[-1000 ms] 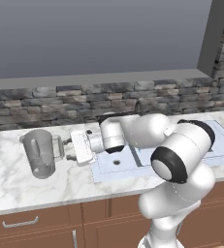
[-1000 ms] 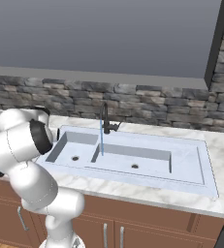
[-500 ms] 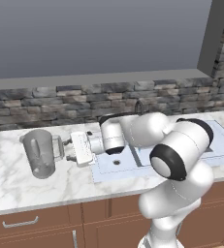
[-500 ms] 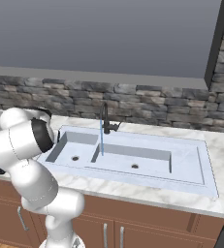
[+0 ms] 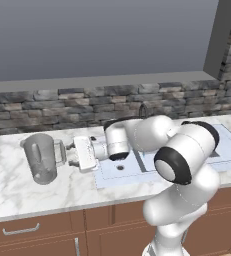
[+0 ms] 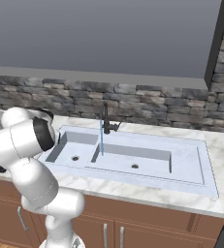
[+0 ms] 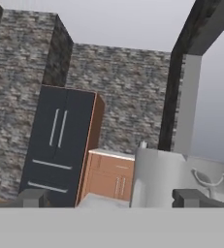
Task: Turn on the sink faucet and place the jug under the water for a few seconds to fill it up.
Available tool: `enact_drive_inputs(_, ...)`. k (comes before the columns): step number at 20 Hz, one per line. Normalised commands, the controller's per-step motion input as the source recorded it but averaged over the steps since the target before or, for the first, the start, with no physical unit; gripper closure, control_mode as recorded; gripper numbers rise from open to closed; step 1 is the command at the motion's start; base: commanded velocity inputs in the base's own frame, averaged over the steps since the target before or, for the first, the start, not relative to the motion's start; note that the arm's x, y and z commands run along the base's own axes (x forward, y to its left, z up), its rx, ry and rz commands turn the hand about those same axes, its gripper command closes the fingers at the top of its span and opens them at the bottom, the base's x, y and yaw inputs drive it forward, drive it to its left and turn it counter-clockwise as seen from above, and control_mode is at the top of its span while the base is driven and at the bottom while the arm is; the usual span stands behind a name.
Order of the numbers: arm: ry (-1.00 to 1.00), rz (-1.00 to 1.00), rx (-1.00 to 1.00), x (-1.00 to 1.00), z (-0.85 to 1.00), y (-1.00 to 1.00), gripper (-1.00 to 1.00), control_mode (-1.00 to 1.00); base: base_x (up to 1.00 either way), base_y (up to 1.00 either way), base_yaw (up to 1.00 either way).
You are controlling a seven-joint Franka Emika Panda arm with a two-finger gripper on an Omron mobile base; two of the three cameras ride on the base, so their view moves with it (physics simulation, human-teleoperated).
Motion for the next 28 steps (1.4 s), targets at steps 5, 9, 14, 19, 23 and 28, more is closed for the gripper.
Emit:
enact_drive_inputs(5,0.0,0.0,0.07,-0.16,0.0,-0.17,-1.0,-1.0,0.0,0.0,0.0)
enact_drive_inputs(9,0.0,0.0,0.06,-0.14,0.0,-0.13,-1.0,-1.0,0.0,0.0,0.0)
enact_drive_inputs(14,-0.03,0.0,0.09,-0.32,0.0,-0.46,-1.0,-1.0,0.0,0.0,0.0)
enact_drive_inputs(19,-0.09,0.0,0.07,-0.09,0.0,-0.53,-1.0,-1.0,0.0,0.0,0.0)
enact_drive_inputs(23,-0.08,0.0,0.01,0.07,0.0,-0.06,-1.0,-1.0,0.0,0.0,0.0)
enact_drive_inputs(28,0.0,0.0,0.0,0.28,-0.02,0.05,-1.0,-1.0,0.0,0.0,0.0)
